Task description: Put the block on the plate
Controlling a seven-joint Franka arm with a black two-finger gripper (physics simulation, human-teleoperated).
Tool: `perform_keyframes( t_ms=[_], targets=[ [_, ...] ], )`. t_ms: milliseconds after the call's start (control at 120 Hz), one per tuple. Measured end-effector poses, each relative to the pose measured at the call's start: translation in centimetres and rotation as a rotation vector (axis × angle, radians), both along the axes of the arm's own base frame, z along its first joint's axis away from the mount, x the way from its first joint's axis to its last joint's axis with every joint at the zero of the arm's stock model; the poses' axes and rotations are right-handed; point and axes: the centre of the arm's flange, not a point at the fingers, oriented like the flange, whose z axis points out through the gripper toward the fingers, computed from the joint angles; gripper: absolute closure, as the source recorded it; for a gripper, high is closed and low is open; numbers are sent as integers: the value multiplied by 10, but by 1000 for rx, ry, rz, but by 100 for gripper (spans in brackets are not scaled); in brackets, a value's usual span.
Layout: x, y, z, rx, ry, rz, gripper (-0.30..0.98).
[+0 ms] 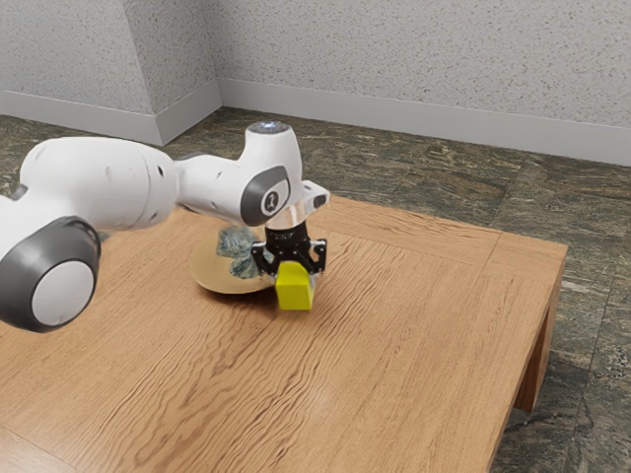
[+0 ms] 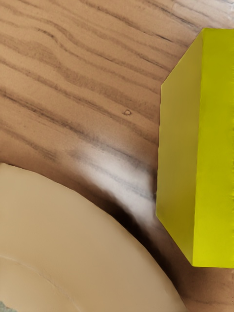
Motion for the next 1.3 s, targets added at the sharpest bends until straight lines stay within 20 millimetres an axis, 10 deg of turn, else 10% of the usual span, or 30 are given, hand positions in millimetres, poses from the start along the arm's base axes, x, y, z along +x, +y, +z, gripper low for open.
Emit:
perform_keyframes(
  t_ms=[267,433,600,1025,1300],
  targets=[
    [-8,47,93,83,-68,17,31],
    [-10,127,91,120,-35,99,30],
    [20,163,66,116,-36,100,30],
    [37,162,24,49,-47,33,15],
    [6,134,84,24,-63,-23,4]
  ],
)
